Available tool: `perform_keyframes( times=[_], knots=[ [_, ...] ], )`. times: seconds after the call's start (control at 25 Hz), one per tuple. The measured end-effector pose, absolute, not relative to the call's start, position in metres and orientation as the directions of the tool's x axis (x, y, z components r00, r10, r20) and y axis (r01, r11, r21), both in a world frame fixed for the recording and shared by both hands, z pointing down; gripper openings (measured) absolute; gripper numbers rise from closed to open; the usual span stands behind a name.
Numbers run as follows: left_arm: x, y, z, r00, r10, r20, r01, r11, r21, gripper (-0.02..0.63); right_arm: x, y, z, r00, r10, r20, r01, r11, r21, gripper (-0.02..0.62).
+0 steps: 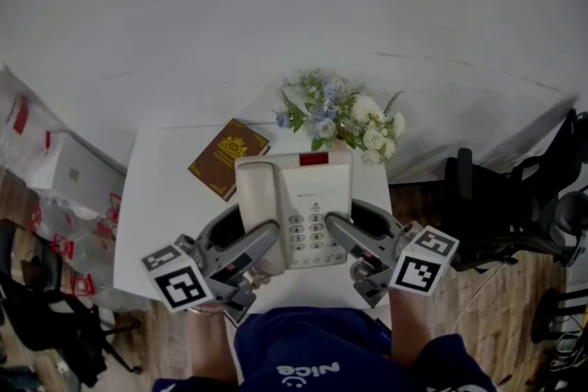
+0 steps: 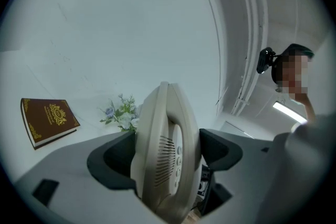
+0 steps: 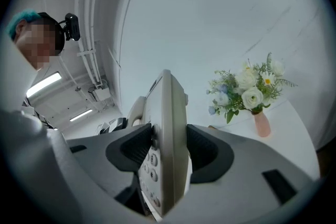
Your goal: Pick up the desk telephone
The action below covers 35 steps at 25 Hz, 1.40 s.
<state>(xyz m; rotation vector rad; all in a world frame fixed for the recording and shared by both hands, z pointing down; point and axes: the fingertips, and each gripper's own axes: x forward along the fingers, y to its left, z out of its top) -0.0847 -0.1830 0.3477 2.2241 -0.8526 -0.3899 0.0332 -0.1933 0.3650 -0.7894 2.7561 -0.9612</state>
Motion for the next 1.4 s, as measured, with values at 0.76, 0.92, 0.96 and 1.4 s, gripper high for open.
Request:
perform_keyframes(
  times=[0.76, 0.92, 0.96, 1.4],
  knots=[
    [-0.094, -0.186, 0.282, 0.728, -0.665, -0.167, -0.483, -0.670, 0.563, 0.391, 0.025, -0.201, 0.295, -0.851, -0.518, -0.089, -0.435, 0.790, -0.432, 0.229],
    [-0.095, -0.188, 0.279, 0.723, -0.669, -0.170, -0.489, -0.670, 0.559, 0.391, 0.024, -0.204, 0.291, -0.846, -0.523, -0.104, -0.440, 0.795, -0.418, 0.230],
    [-0.094, -0.188, 0.278, 0.724, -0.669, -0.168, -0.489, -0.670, 0.559, 0.391, 0.025, -0.204, 0.290, -0.845, -0.524, -0.107, -0.441, 0.795, -0.416, 0.230],
    [-0.094, -0.188, 0.272, 0.717, -0.671, -0.190, -0.496, -0.682, 0.537, 0.391, 0.025, -0.205, 0.284, -0.839, -0.526, -0.136, -0.444, 0.808, -0.388, 0.232]
  ],
)
